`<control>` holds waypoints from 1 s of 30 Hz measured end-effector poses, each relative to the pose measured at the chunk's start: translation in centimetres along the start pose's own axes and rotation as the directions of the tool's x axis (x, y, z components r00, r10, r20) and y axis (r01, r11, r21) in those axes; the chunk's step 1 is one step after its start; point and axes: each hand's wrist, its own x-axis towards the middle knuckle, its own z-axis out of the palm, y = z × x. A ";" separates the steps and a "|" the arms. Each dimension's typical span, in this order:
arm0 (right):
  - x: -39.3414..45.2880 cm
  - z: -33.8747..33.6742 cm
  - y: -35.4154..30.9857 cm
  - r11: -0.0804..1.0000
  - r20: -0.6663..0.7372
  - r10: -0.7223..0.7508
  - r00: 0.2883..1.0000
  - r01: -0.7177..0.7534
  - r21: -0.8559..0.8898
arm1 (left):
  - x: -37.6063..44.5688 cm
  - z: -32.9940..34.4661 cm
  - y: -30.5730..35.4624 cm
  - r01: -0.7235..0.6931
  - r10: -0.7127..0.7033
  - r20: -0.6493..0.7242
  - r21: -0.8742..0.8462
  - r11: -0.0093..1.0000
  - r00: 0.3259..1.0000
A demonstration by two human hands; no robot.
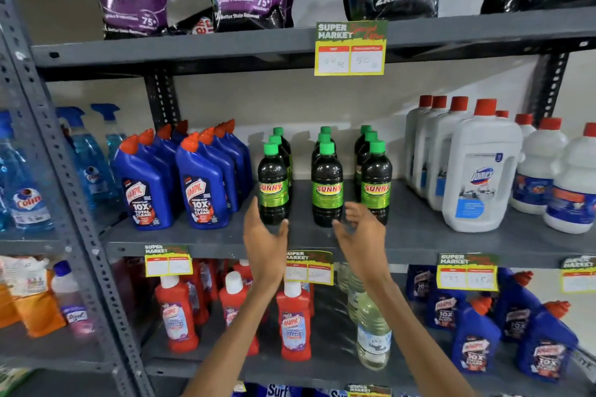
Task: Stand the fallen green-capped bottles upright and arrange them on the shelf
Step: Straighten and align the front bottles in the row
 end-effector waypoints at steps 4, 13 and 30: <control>3.0 3.9 -1.8 0.981 0.138 0.193 0.971 -0.188 -0.049 | 5.1 0.1 -0.8 0.150 -0.165 0.195 0.091 0.985 0.967; 4.2 5.5 -0.7 0.961 0.022 0.254 0.967 -0.250 -0.118 | 6.4 0.6 -3.0 0.056 -0.101 0.302 0.152 0.987 0.948; 3.8 5.2 -1.5 0.964 0.136 0.222 0.966 -0.196 -0.177 | 5.5 -0.1 -3.0 0.039 -0.083 0.315 0.142 0.989 0.946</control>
